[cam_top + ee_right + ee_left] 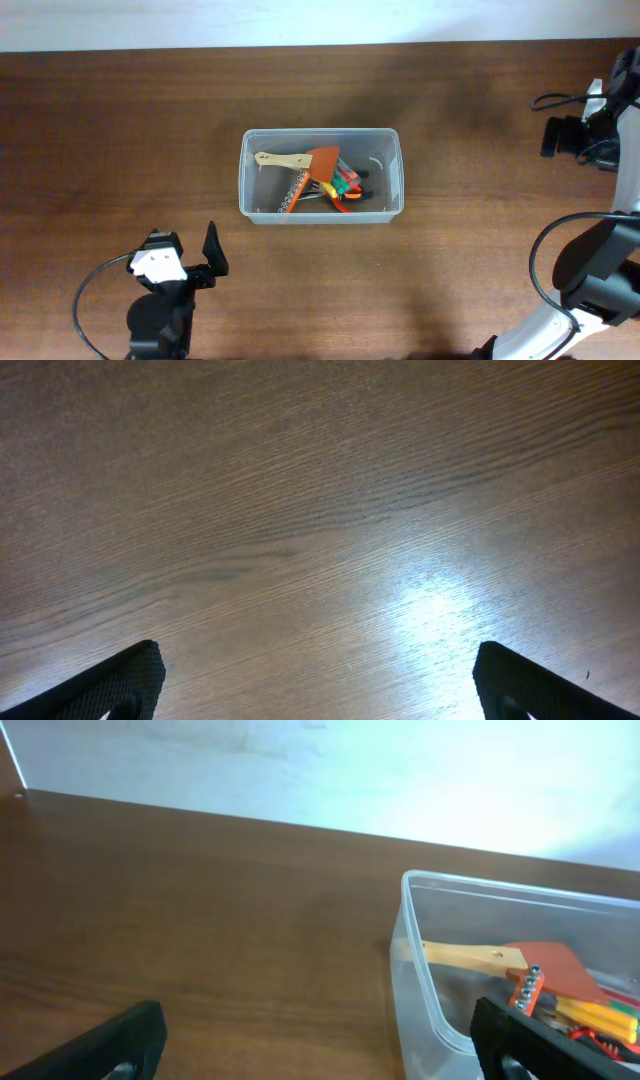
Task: Pack container
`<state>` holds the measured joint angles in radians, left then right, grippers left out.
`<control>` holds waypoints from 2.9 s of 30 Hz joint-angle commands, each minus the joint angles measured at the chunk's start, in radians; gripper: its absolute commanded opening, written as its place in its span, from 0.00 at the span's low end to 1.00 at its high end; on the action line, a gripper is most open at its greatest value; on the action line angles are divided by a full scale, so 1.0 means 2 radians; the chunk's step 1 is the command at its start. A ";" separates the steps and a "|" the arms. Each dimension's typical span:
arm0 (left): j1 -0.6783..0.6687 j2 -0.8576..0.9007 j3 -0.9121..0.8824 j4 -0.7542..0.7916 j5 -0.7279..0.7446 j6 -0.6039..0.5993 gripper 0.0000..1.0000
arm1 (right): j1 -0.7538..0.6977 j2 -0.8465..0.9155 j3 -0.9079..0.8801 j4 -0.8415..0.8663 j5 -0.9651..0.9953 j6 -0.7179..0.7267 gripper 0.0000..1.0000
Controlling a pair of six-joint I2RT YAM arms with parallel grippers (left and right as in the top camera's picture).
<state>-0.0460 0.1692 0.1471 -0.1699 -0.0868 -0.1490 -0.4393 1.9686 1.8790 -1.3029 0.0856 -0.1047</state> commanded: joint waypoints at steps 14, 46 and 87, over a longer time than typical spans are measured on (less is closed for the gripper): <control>0.007 -0.082 -0.046 -0.005 -0.003 0.012 0.99 | -0.003 0.001 -0.001 0.001 -0.001 0.005 0.98; 0.025 -0.082 -0.046 -0.006 0.010 0.019 0.99 | -0.003 0.001 -0.001 0.001 -0.001 0.005 0.99; 0.025 -0.082 -0.046 -0.006 0.010 0.019 0.99 | 0.030 -0.159 -0.085 0.265 -0.030 0.005 0.99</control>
<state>-0.0002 0.0154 0.0669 -0.1814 -0.0788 -0.1268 -0.4114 1.8030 1.7672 -0.8284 0.0433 -0.1043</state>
